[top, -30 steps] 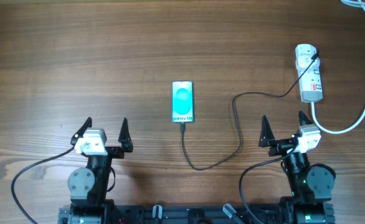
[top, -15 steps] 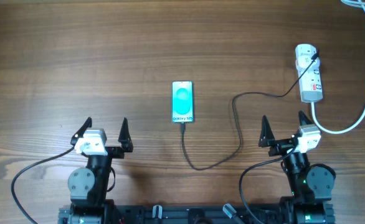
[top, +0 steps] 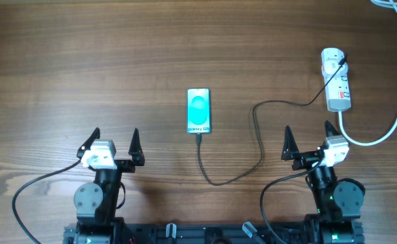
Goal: Plug charger to phone and switch on socket
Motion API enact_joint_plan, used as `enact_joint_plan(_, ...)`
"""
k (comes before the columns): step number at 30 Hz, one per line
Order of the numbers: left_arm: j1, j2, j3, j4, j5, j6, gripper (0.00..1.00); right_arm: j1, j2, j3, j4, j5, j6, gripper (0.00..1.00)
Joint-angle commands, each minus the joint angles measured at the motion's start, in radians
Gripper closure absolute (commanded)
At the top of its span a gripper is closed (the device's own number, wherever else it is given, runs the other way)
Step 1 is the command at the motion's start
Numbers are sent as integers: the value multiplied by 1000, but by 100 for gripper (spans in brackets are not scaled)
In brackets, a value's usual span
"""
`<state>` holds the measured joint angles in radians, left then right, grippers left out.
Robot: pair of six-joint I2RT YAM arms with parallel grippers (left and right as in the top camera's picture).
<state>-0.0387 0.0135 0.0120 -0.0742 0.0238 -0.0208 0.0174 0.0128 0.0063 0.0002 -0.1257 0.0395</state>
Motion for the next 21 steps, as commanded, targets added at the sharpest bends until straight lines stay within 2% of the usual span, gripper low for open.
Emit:
enact_joint_plan(1,6,-11,-6,-2,1,-13,0,2,-9,-1,5,17,-11,0)
enact_joint_plan(21,6,-11,-6,-2,1,-13,0,2,-9,-1,5,17,-11,0)
